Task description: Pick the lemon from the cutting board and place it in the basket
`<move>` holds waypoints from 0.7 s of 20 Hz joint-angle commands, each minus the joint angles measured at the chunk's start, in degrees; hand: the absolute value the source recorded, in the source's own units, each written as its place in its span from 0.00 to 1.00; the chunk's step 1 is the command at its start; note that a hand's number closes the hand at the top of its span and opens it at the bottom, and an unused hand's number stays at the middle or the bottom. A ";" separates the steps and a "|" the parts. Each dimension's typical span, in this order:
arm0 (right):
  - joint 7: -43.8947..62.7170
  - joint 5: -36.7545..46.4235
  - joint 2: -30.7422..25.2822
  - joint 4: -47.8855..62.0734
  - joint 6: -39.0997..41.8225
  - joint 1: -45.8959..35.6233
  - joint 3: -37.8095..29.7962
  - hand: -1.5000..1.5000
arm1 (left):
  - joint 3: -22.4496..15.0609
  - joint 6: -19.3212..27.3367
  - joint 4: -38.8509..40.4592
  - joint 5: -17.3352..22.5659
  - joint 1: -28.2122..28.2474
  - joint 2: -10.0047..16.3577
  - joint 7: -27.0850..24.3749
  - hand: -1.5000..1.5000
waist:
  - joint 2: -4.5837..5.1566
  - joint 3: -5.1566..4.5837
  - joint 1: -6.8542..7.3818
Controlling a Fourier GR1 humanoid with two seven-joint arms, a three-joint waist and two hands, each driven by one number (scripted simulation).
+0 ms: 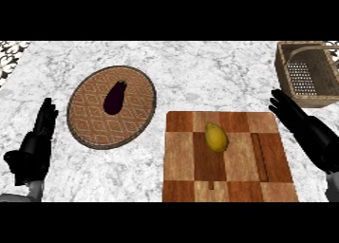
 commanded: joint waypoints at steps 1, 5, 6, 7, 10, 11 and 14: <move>0.50 -2.18 3.70 3.82 4.23 -7.86 1.12 1.00 | -0.83 -1.90 3.32 0.05 0.53 -0.38 2.33 0.50 | -1.05 -1.26 -0.80; -5.34 -7.63 12.80 0.02 9.51 -16.85 4.70 1.00 | -5.62 -7.04 7.28 4.16 2.39 -2.79 9.76 0.50 | 0.38 -1.17 2.47; -6.79 -8.94 14.13 0.71 11.69 -19.10 4.89 1.00 | -6.48 -8.46 7.46 5.24 2.97 -2.94 11.76 0.50 | 0.83 -1.07 3.88; -9.03 -2.58 10.99 -3.61 17.90 -20.94 10.96 1.00 | -8.22 -9.41 7.61 4.27 3.68 -2.42 12.29 0.50 | 0.39 -1.12 4.92; -14.41 4.33 20.39 -1.21 15.93 -17.91 20.24 1.00 | -6.65 -11.23 9.54 6.34 4.30 -1.21 14.71 0.50 | -0.76 -1.24 1.15; -15.89 10.08 21.53 -0.37 13.73 -17.07 23.15 0.00 | -5.58 -11.07 8.84 7.11 4.88 -0.74 15.43 0.50 | -1.10 -1.25 0.39; -14.24 21.36 24.91 1.33 3.90 -18.62 26.26 0.00 | -6.61 -8.62 7.28 6.06 5.13 -2.55 17.53 0.50 | -1.45 -1.29 -1.11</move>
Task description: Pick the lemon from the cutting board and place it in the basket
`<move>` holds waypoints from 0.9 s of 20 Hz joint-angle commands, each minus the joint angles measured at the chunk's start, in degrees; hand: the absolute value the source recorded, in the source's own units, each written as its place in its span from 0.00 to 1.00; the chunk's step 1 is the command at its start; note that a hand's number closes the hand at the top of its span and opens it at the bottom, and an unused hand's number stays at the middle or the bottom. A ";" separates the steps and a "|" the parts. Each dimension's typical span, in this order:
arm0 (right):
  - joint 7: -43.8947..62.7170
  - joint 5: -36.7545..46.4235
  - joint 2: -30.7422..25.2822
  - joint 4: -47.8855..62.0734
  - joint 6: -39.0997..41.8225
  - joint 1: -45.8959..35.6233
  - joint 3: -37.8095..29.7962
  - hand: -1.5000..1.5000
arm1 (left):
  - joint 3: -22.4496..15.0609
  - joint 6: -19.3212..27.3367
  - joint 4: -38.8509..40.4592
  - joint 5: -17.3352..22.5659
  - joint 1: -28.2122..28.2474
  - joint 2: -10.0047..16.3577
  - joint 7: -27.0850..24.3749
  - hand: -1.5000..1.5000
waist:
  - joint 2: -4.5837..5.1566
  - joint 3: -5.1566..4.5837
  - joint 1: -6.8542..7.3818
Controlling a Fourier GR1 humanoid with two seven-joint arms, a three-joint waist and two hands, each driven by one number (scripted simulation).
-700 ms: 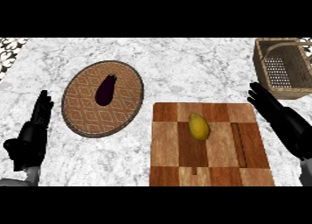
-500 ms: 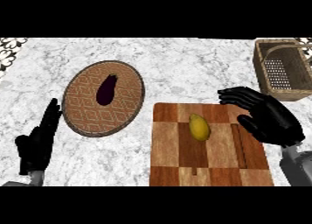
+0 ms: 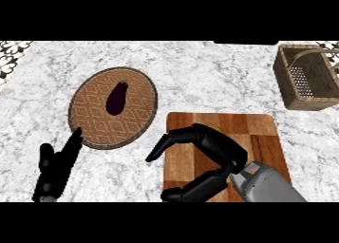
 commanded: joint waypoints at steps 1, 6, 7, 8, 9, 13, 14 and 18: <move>-1.97 14.92 3.58 2.87 -6.42 0.14 8.38 0.00 | -0.82 -0.53 -0.79 0.69 3.03 0.03 2.90 0.50 | -0.40 -0.34 -1.43; 12.00 25.86 -9.07 -1.64 -9.43 -13.40 -0.28 0.00 | 0.96 -0.73 0.34 1.78 2.73 0.80 3.57 0.50 | -1.17 -0.57 -3.25; 12.71 27.42 -11.53 -1.91 -8.33 -13.94 -0.48 0.00 | 0.78 -1.82 -0.76 2.31 3.87 1.33 3.70 0.50 | -1.06 -0.50 -2.99; 15.84 26.09 -13.37 -4.30 -5.91 -16.07 -2.29 0.00 | 1.49 -1.56 0.06 2.11 3.10 1.72 3.89 0.50 | -0.98 -0.50 -3.44; 18.51 26.18 -15.05 -5.21 -3.87 -18.90 -3.45 0.00 | 2.34 -2.87 -0.23 3.46 2.49 2.22 4.52 0.50 | -0.99 -0.54 -3.46; 22.35 20.94 -23.94 -7.63 8.72 -25.07 -8.54 0.00 | 1.36 -1.43 0.04 1.78 4.14 0.95 3.57 0.50 | -0.73 -0.47 -3.18; 25.58 20.61 -23.30 -8.95 10.32 -26.88 -8.07 0.00 | 0.56 -0.23 0.59 0.88 3.08 -0.76 3.58 0.50 | -0.68 -0.48 -3.23; 26.86 12.83 -29.72 -5.51 23.91 -32.74 -11.33 0.00 | 1.93 -3.16 0.66 2.05 4.22 1.31 3.27 0.50 | -0.56 -0.49 -2.63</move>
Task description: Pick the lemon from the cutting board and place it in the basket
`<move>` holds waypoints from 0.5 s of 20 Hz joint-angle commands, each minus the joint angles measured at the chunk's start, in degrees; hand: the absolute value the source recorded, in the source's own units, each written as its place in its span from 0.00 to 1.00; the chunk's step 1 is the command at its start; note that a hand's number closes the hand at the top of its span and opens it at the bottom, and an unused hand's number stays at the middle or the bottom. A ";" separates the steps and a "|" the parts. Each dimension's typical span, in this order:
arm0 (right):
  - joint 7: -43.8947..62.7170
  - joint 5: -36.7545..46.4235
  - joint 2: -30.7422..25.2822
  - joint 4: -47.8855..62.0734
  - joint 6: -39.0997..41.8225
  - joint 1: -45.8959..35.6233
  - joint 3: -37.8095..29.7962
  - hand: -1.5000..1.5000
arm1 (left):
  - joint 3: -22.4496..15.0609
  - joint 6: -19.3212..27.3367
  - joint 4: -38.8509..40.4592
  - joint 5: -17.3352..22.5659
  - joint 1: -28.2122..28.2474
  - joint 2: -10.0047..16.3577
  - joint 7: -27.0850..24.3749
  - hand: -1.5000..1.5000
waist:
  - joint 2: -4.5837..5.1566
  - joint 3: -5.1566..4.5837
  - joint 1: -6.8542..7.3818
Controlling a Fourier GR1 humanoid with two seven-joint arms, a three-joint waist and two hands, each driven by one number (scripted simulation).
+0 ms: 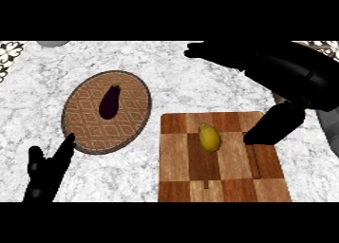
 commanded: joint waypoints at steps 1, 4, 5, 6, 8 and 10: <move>5.89 -8.05 -6.33 -0.09 13.81 -6.75 -2.96 0.00 | -1.18 -0.36 0.62 -0.54 3.33 -0.98 -1.11 0.50 | 0.11 -0.53 0.30; 6.93 -8.75 -8.26 2.03 20.71 -8.04 -0.43 0.00 | 1.21 -2.45 3.13 0.90 1.05 0.24 -0.59 0.50 | 0.48 -0.53 0.36; 5.93 -10.30 -10.56 2.41 23.80 -7.71 -1.33 0.00 | -0.66 0.47 2.64 -0.89 1.00 -1.79 0.83 0.50 | 0.48 -0.47 0.00; 6.79 -10.04 -8.66 4.76 24.65 -9.85 -1.31 0.00 | -0.85 0.02 1.13 -1.09 0.72 -1.57 1.27 0.50 | 0.60 -0.45 0.71; 5.80 -9.55 -10.29 3.06 26.87 -7.72 -2.88 0.00 | 0.60 -1.29 1.13 -0.10 0.36 -0.53 2.78 0.50 | 0.56 -0.38 0.34; 4.93 -9.43 -11.54 2.84 29.75 -7.72 -4.87 0.00 | 0.26 -0.30 -1.65 -1.39 1.51 0.03 4.13 0.50 | 0.55 -0.35 0.51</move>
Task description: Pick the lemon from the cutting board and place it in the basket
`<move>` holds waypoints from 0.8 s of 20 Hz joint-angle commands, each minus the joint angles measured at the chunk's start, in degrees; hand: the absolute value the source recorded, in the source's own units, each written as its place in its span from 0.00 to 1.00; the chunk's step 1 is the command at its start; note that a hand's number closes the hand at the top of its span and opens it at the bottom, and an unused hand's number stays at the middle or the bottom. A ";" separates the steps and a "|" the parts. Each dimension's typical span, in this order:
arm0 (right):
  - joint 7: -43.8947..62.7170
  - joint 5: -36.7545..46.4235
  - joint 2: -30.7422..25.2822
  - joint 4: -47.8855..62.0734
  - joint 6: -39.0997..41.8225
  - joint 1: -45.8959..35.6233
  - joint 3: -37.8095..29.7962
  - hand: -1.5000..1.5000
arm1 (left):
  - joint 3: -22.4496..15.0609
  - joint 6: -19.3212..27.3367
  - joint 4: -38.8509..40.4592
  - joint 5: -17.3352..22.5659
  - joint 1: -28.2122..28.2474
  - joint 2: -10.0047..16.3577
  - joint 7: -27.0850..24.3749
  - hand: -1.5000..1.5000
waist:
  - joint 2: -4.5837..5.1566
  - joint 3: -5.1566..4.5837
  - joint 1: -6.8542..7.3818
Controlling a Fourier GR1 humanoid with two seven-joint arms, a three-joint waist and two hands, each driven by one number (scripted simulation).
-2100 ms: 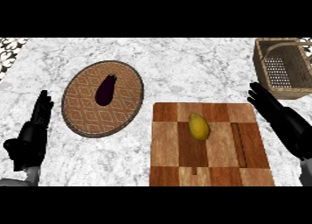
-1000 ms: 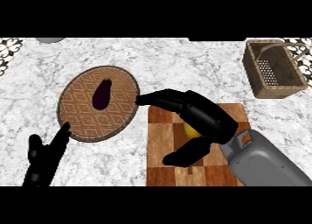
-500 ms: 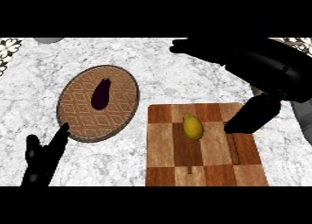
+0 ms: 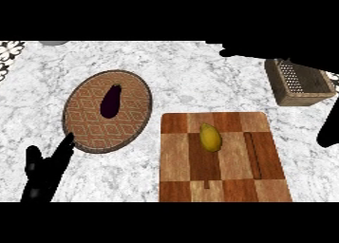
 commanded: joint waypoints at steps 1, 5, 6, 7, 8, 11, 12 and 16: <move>-0.57 -0.10 -1.49 1.68 6.47 0.16 -2.52 0.00 | -0.76 -0.26 0.13 -1.00 3.83 -1.23 -0.93 0.50 | 0.30 -0.27 0.38; 2.16 2.56 4.29 -0.26 3.98 2.88 -1.68 0.00 | 1.89 -3.91 0.42 0.61 3.47 0.63 0.10 0.50 | 0.28 -0.28 0.43; 0.76 4.76 5.59 -0.56 3.10 4.31 0.02 0.00 | -1.46 2.26 1.77 -3.40 0.52 -4.55 1.30 0.50 | 0.40 -0.26 0.24; -0.44 5.06 5.25 -1.72 3.76 6.01 -1.50 0.00 | 0.79 -1.90 3.63 -1.27 -0.61 -2.68 1.00 0.50 | 0.38 -0.26 0.05; 0.89 5.91 7.75 0.61 2.86 4.27 -0.65 0.00 | -0.19 -1.02 5.14 -2.91 0.97 -4.07 -1.84 0.50 | 0.44 -0.29 0.35; 1.09 7.55 10.82 0.29 2.09 6.01 -0.80 0.00 | 2.05 -3.58 3.03 -1.31 -0.11 -1.39 1.53 0.50 | 0.41 -0.28 0.37; -2.47 10.77 8.77 -3.61 0.14 11.88 -2.08 0.00 | 0.60 -1.20 -0.18 -2.78 1.76 -2.60 2.63 0.50 | 0.36 -0.22 0.15; -3.95 15.34 13.69 -0.58 -1.27 12.03 -0.88 0.00 | 0.30 0.16 3.50 -4.46 -1.38 -5.97 2.81 0.50 | 0.52 -0.24 0.32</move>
